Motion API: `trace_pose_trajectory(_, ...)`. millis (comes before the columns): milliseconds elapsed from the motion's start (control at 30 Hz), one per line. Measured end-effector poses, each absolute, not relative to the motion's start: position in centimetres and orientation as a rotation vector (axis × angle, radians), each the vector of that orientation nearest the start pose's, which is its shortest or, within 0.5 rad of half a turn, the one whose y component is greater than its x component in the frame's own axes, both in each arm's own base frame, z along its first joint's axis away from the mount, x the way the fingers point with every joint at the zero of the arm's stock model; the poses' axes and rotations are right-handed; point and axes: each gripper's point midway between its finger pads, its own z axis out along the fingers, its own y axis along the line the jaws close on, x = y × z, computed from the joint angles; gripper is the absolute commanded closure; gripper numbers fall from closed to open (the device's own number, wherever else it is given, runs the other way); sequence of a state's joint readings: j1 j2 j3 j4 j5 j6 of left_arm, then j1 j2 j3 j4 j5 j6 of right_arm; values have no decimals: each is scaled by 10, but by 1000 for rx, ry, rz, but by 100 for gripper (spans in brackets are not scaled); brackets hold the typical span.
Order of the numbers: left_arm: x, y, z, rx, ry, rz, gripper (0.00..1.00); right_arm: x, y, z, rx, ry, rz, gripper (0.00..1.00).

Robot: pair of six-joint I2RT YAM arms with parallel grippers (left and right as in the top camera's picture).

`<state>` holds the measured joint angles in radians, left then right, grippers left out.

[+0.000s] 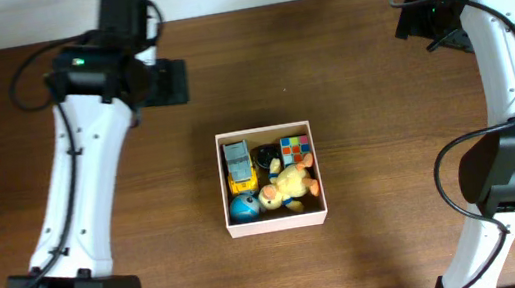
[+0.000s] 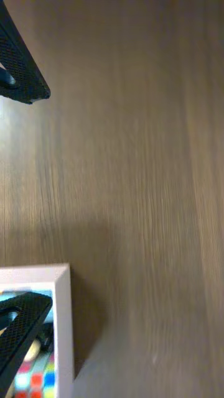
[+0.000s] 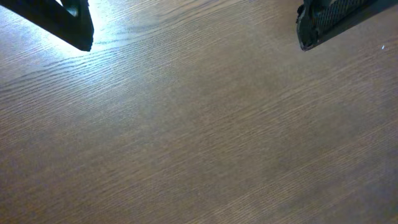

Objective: Pack container

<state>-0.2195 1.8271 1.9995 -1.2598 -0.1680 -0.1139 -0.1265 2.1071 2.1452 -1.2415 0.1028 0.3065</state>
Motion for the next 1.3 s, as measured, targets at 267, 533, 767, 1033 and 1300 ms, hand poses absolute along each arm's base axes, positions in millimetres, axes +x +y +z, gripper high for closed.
trace_pose_trajectory(267, 428, -42, 254, 0, 2643, 138, 1, 479, -79, 181, 620, 2695, -95, 1)
trace_pose_trajectory(533, 428, -42, 254, -4, 2644, 137, 1, 479, -79, 181, 619, 2695, -96, 1)
trace_pose_trajectory(767, 423, -41, 251, -1, 2667, 145, 1, 479, -79, 181, 620, 2695, -95, 1)
trace_pose_trajectory(1033, 445, -34, 315, -67, 2354, 116, 1, 479, -79, 181, 621, 2695, -95, 1)
trace_pose_trajectory(1300, 395, 5, 383, -199, 1853, 49, 1, 479, -79, 181, 620, 2695, -95, 1)
